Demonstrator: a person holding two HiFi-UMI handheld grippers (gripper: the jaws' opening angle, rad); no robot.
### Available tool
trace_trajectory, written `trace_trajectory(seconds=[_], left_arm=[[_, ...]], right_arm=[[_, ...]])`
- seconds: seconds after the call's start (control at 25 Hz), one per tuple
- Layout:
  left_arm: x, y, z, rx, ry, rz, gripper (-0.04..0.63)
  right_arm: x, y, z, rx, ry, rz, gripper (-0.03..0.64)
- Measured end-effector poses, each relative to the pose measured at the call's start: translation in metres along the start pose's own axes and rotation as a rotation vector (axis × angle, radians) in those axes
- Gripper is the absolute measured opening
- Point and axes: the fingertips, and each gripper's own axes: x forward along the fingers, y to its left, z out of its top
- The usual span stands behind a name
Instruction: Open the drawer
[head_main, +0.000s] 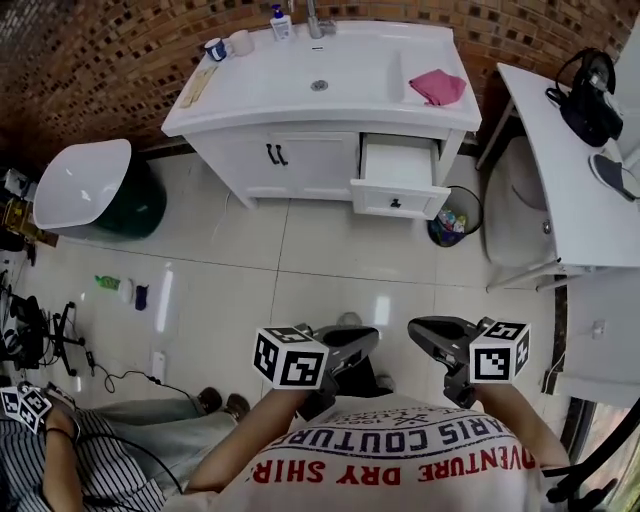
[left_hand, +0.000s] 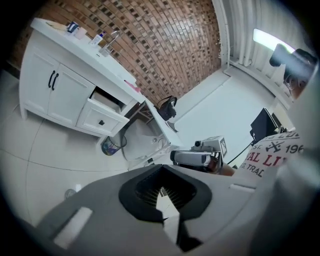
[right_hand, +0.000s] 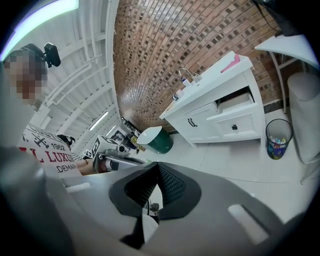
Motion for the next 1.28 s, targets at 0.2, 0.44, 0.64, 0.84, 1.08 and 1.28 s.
trace_trajectory(seconds=[0.2,0.44,0.64,0.84,1.08,1.28], left_arm=[[-0.014,-0.049,-0.017,0.061,-0.001,0.001,-0.015],[-0.029,-0.068,-0.024,0.104,0.01,-0.001,-0.015],[-0.044,-0.074,-0.021,0.13,0.015,-0.016,-0.015],[-0.055,-0.074,-0.018,0.107,0.005,-0.042,-0.015],[-0.056,-0.067,-0.019,0.124,0.01,-0.021,-0.015],[-0.062,-0.061,-0.023,0.111,0.009,-0.02,-0.015]], right_arm=[[-0.026,0.041,-0.017,-0.009,-0.002,0.016,0.006],[-0.032,0.068,-0.022,-0.047,-0.015,0.006,0.006],[-0.029,0.079,-0.021,-0.048,-0.027,-0.014,0.006],[-0.02,0.088,-0.016,-0.041,-0.042,-0.018,0.006],[-0.015,0.086,-0.015,-0.043,-0.041,-0.015,0.006],[-0.008,0.089,-0.02,-0.042,-0.032,-0.015,0.006]])
